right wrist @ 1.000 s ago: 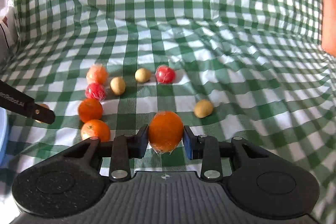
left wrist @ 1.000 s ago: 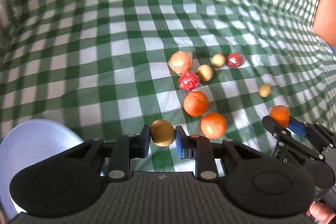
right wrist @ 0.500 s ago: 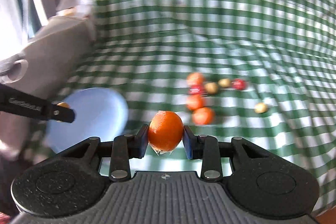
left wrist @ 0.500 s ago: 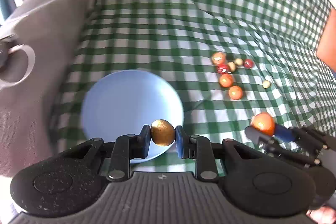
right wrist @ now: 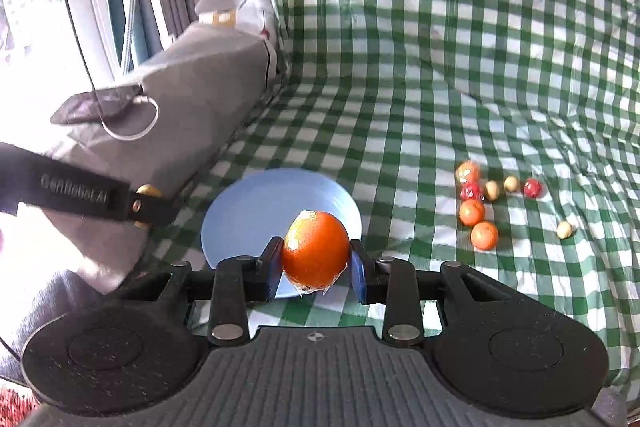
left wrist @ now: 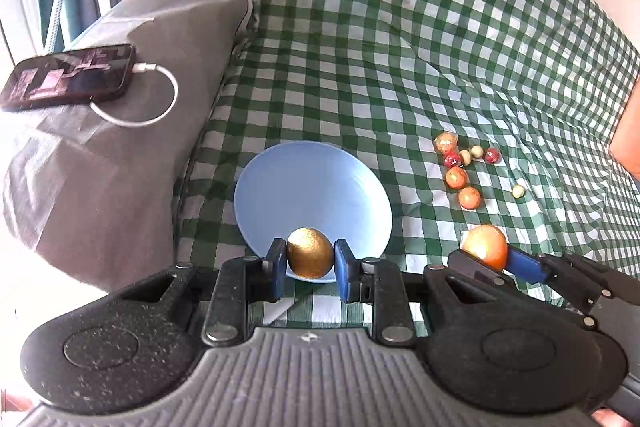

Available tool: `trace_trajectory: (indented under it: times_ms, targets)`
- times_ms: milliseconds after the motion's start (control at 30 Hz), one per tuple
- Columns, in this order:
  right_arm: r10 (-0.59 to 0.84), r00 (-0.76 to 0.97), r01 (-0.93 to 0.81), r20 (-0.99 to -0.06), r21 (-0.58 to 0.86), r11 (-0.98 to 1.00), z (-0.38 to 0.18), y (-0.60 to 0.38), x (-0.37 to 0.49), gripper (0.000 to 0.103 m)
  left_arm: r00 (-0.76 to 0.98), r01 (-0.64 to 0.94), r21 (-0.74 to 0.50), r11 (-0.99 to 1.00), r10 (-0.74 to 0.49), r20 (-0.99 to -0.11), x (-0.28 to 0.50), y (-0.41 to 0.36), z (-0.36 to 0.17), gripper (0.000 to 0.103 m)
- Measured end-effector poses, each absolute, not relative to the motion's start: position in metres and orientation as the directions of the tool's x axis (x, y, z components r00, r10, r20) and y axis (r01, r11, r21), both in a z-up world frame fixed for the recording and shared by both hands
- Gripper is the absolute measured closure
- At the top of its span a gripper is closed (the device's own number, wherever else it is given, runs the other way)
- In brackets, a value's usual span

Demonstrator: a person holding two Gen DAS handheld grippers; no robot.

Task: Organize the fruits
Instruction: 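Carry the yellow fruit and orange over the blue plate with both tools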

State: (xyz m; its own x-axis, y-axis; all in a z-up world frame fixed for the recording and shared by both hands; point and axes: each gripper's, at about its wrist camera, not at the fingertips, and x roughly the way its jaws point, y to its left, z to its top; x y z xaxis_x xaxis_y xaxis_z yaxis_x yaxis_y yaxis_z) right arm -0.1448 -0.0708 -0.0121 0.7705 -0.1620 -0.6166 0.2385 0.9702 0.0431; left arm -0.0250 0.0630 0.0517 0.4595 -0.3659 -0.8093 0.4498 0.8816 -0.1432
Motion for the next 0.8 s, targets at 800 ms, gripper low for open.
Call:
trace_trajectory:
  times_ms: [800]
  targets:
    - [-0.124, 0.710, 0.202, -0.693, 0.032, 0.979, -0.041, -0.070, -0.101, 0.067, 0.443, 0.408, -0.136, 0.903, -0.327, -0.835, 0.022, 0.053, 0.023, 0.075]
